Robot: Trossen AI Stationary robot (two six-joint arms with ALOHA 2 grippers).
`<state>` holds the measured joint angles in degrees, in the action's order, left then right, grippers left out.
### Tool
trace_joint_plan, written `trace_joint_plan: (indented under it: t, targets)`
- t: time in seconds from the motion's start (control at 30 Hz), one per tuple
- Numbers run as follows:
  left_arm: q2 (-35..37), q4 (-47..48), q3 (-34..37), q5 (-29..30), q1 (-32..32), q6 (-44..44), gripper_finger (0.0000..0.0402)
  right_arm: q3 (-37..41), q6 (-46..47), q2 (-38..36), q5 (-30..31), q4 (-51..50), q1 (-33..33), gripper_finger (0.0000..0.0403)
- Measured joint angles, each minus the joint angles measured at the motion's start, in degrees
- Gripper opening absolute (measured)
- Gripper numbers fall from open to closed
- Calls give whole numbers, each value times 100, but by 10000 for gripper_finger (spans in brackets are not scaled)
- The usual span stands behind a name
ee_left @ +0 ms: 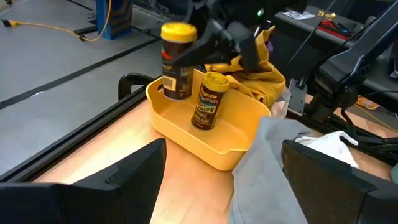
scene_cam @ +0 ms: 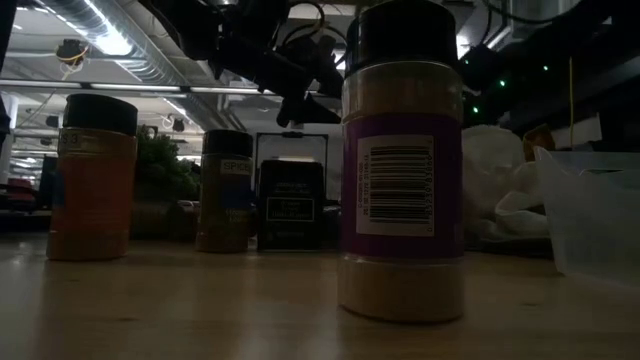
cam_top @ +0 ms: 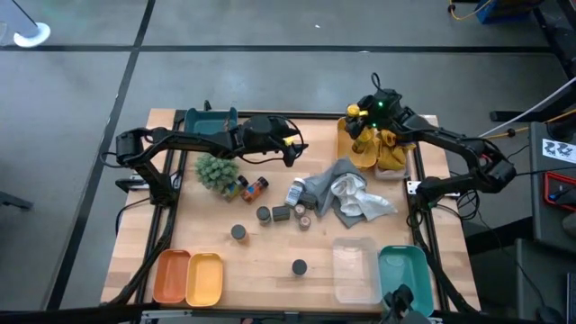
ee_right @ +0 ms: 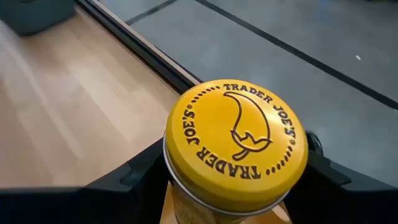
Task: Sort spices by type
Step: Put the yellow seasoning bottle into the top yellow bin
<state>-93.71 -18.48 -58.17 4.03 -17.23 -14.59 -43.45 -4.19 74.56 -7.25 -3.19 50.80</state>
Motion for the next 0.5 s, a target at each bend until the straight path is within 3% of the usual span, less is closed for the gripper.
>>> trace_joint_plan:
  t: [0.3,0.5]
  targets:
    - [0,-2,0,2,0,0,301,815,-16,0,75,1043,149,247]
    - [0,-3,0,2,0,-1,301,967,-23,-2,228,1086,138,248]
